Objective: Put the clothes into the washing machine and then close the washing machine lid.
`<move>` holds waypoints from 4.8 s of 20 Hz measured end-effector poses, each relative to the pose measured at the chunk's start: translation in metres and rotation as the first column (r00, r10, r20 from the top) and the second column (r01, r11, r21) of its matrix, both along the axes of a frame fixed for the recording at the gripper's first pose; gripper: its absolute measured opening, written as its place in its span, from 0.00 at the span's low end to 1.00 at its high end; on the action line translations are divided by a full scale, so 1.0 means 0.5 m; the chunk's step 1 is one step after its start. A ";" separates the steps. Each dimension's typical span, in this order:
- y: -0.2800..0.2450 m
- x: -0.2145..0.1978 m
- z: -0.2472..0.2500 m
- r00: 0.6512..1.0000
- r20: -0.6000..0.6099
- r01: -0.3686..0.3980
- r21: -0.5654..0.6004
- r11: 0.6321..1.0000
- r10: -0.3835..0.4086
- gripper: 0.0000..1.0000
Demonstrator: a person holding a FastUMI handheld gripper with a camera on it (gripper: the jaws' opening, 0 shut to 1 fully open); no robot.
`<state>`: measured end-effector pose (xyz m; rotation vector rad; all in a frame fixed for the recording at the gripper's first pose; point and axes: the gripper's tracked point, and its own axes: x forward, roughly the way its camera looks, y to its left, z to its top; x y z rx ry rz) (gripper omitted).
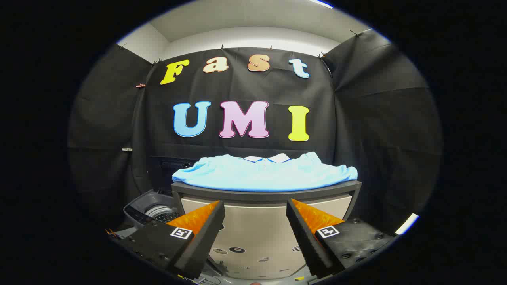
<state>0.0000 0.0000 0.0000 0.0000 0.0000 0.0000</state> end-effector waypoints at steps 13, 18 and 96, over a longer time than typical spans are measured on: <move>0.012 -0.001 0.015 1.000 0.013 -0.005 -0.020 1.000 0.005 0.98; 0.017 -0.001 0.019 1.000 0.014 -0.010 -0.020 1.000 0.010 0.98; -0.036 0.508 0.037 0.845 -0.534 0.008 0.083 0.997 0.038 0.05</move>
